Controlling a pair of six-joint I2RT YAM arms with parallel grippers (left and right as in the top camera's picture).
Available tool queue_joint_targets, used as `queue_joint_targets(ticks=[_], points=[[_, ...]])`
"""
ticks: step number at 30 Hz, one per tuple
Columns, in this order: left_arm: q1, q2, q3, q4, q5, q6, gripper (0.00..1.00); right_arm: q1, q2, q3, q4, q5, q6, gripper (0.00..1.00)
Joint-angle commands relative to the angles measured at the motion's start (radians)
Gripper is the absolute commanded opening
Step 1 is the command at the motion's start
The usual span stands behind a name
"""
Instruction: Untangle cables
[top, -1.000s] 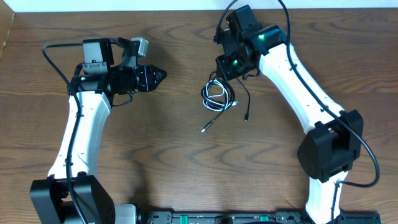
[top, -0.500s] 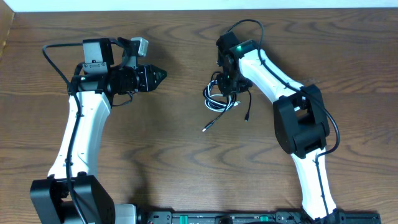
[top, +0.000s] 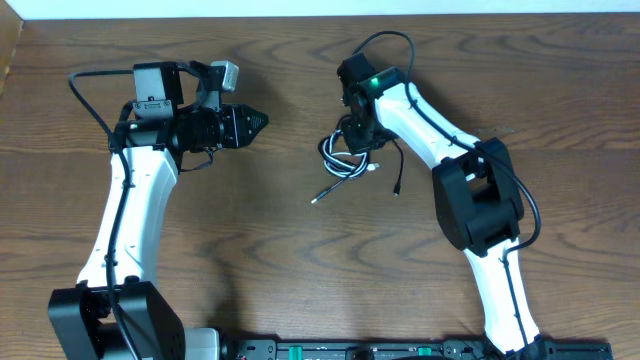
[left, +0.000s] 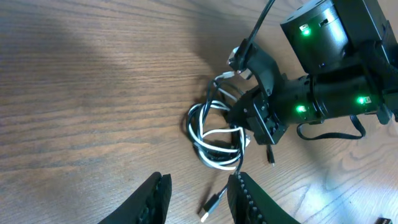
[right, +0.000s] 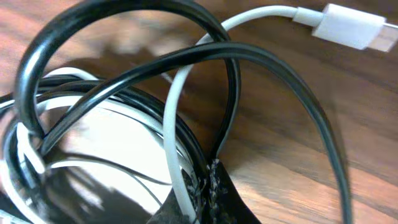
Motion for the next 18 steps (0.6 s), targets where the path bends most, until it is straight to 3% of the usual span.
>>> queue_joint_targets(ticks=[1,4,8,18], points=[[0.001,0.009,0.011,-0.003,-0.006,0.01,0.35,-0.026,-0.081,-0.004,0.01,-0.244,-0.087,0.01],[0.001,0.009,0.011,-0.007,-0.005,0.009,0.35,-0.066,-0.198,-0.004,0.019,-0.443,-0.187,0.01],[0.001,0.009,0.011,-0.005,0.026,0.005,0.35,-0.079,-0.279,-0.004,0.019,-0.522,-0.266,0.01],[0.001,0.009,0.011,-0.002,0.034,-0.035,0.35,-0.079,-0.317,-0.004,0.085,-0.76,-0.28,0.01]])
